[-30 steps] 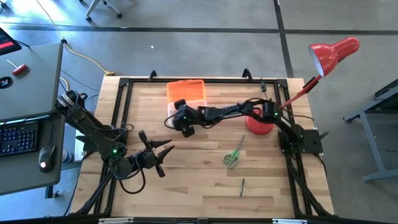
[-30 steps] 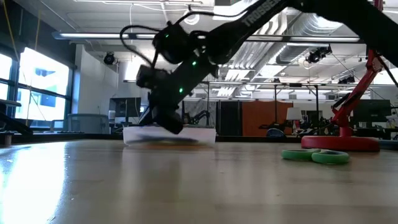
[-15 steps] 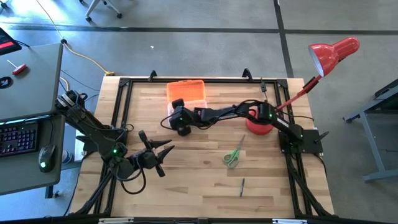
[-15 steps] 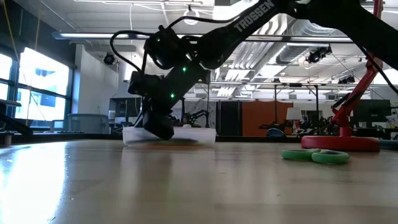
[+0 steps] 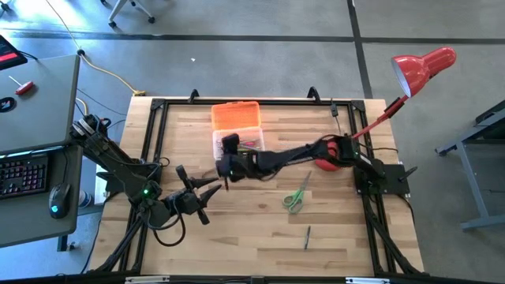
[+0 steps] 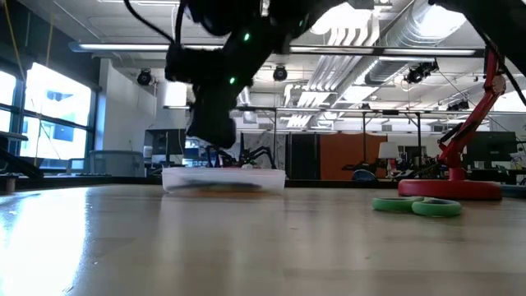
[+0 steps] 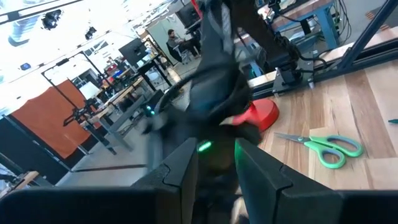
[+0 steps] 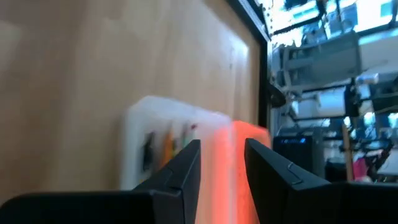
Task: Pick & place school supplies into a supply box
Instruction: Put the dark green crayon into the orange supply box
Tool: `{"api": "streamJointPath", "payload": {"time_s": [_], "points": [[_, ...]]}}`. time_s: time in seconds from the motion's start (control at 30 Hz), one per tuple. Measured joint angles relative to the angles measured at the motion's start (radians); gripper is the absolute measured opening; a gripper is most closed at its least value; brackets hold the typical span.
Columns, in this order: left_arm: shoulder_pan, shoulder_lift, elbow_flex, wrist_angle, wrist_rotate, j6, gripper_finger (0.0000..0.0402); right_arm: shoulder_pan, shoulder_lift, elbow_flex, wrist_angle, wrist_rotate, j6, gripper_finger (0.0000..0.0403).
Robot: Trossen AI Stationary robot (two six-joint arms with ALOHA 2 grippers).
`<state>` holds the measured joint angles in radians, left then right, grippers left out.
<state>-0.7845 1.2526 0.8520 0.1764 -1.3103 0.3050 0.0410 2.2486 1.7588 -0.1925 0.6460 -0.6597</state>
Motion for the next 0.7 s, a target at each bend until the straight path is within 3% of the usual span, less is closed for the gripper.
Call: {"api": "streamJointPath", "payload": {"time_s": [0.27,0.43,0.7], "points": [[-0.001,0.000,0.000,0.000,0.051,0.000,0.0140,0.178,-0.091,0.000,-0.435,0.111,0.379,0.0104],[-0.001,0.000,0.000,0.007,0.105,0.000,0.0140,0.291,-0.143,0.001,-0.738,0.001,0.784,0.0104],[0.000,0.000,0.000,0.015,0.074,-0.022,0.0140,0.514,-0.162,0.000,-1.079,-0.132,1.350,0.0103]]}}
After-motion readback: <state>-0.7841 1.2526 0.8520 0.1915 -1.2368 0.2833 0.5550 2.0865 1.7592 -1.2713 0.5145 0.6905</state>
